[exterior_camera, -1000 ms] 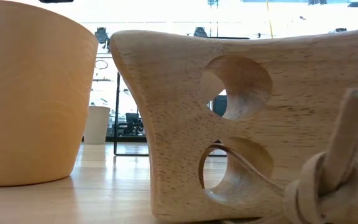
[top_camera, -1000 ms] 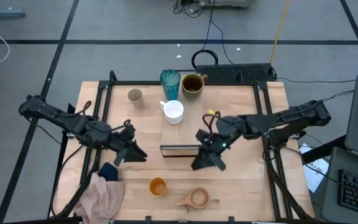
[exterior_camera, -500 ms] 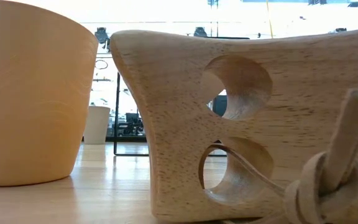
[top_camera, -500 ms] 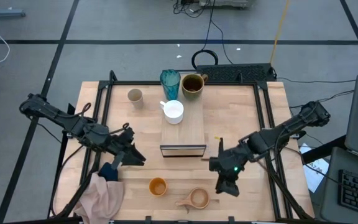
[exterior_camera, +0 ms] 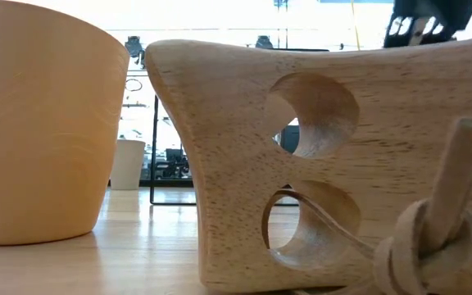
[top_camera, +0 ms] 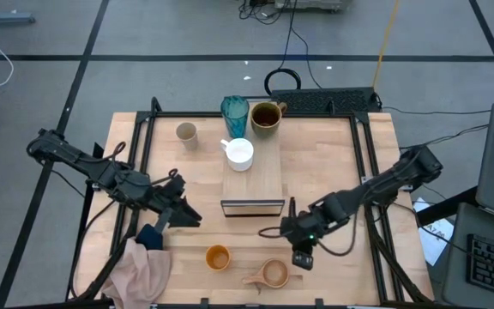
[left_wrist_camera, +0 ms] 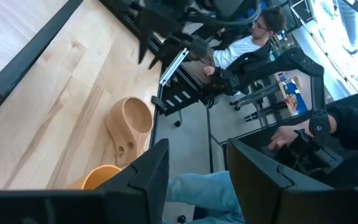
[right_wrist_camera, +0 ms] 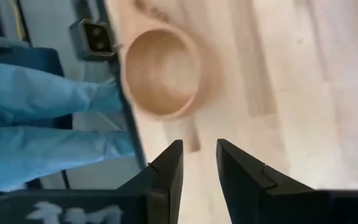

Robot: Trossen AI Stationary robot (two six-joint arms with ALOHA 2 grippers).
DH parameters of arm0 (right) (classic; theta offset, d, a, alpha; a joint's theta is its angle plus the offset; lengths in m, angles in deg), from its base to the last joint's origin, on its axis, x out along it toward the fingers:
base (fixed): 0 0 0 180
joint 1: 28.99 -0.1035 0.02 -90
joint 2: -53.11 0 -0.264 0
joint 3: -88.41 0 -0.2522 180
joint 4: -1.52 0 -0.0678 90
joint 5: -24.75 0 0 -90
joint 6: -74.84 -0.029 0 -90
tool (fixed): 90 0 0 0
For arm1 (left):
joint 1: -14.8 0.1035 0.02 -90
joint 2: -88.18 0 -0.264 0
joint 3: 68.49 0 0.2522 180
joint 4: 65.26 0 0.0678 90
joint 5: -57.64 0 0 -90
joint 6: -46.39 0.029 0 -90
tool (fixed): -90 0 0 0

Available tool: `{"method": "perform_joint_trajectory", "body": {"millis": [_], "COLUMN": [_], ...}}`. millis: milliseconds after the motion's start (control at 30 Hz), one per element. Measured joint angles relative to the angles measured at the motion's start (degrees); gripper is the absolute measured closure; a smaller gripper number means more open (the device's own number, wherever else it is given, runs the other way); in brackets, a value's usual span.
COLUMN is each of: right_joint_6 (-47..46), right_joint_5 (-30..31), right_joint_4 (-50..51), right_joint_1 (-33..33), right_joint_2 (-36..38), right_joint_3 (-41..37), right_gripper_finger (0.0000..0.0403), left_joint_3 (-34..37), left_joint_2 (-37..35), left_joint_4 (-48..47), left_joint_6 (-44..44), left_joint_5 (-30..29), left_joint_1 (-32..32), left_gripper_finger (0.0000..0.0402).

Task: Stack small to large cups/mugs on shelf
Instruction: Put the brown mug on the shelf

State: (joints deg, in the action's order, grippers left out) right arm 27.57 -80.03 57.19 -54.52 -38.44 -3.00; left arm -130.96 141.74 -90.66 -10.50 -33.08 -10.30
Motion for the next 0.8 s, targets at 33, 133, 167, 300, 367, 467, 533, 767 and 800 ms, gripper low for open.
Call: {"method": "perform_joint_trajectory", "body": {"millis": [33, 133, 167, 300, 367, 467, 533, 767, 800], "right_joint_6": [0.0, -1.1, -1.3, -1.6, -2.7, -4.2, -4.5, -4.5, -5.4], "right_joint_5": [0.0, -0.3, -0.6, -3.3, -4.1, -4.8, -4.8, 1.5, 1.7], "right_joint_4": [-0.1, -0.1, -0.2, -1.6, -1.8, -1.7, -1.7, -2.8, -3.9], "right_joint_1": [0.8, 3.1, 3.5, 3.1, 2.1, 0.2, -1.0, -2.5, -2.2], "right_joint_2": [-0.5, -2.2, -2.6, -3.0, -3.0, -3.0, -3.0, -3.1, -3.2], "right_joint_3": [0.0, 0.0, 0.0, 0.0, 0.0, 0.0, 0.0, -0.5, -0.9], "right_gripper_finger": [0.0314, 0.0314, 0.0314, 0.0314, 0.0314, 0.0314, 0.0314, 0.0314, 0.0314], "left_joint_3": [0.0, 0.0, 0.0, 0.0, 0.0, 0.0, 0.0, 0.0, 0.0], "left_joint_2": [0.0, 0.0, 0.0, 0.0, 0.0, 0.0, 0.0, 0.0, 0.0], "left_joint_4": [0.0, 0.0, 0.0, 0.0, 0.0, -0.1, -0.1, -0.2, -0.2], "left_joint_6": [0.0, -0.3, -0.5, -1.7, -1.8, -2.3, -2.9, -4.8, -5.1], "left_joint_5": [-0.1, -0.2, -0.2, 0.0, 0.2, 0.3, 0.2, -2.4, -2.2], "left_joint_1": [0.0, 0.0, 0.0, -0.3, -0.7, -0.8, -0.8, -0.4, 0.2], "left_gripper_finger": [0.0243, 0.0243, 0.0243, 0.0243, 0.0243, 0.0243, 0.0243, 0.0243, 0.0243]}}
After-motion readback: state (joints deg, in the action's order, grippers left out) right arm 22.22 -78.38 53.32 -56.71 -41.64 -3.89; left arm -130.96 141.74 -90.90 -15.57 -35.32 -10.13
